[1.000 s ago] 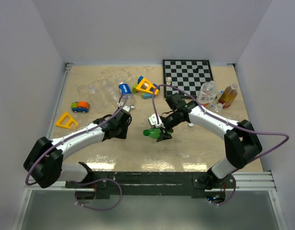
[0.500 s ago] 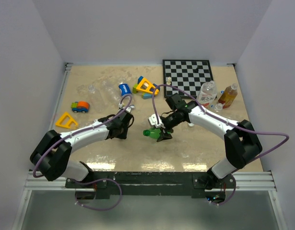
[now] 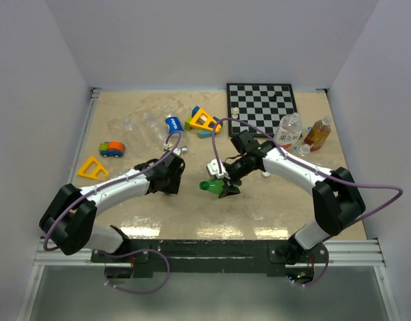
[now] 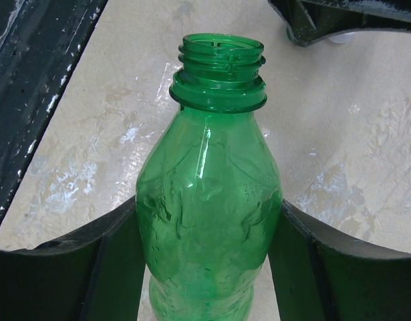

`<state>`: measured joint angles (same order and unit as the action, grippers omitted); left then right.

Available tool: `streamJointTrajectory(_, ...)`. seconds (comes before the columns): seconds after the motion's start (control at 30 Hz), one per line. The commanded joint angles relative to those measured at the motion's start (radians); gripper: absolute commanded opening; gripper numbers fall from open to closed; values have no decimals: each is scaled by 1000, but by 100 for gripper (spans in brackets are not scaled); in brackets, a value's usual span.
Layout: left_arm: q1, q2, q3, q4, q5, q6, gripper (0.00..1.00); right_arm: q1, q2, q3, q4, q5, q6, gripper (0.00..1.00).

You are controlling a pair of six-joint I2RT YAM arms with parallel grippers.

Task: Unscrew the bottle caps
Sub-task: Place the bottle cap at the center of the board.

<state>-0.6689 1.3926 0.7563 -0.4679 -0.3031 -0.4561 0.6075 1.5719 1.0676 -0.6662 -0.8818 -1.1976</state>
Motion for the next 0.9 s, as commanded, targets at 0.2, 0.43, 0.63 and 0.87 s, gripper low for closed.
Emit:
streamJointTrajectory(0.2,11,-334,117,12,114,72,82,-14,-16,71,-45,-132,-2,0)
streamJointTrajectory(0.43,20,-638,14,291,441,134,95,-46,-10,85,68,-247,252,0)
streamJointTrajectory(0.63,20,-624,-32,414,660,108,93,-48,-15,15,414,-309,653,0)
streamJointTrajectory(0.87,20,-529,-89,589,754,44,87,-48,-9,6,464,-333,725,0)
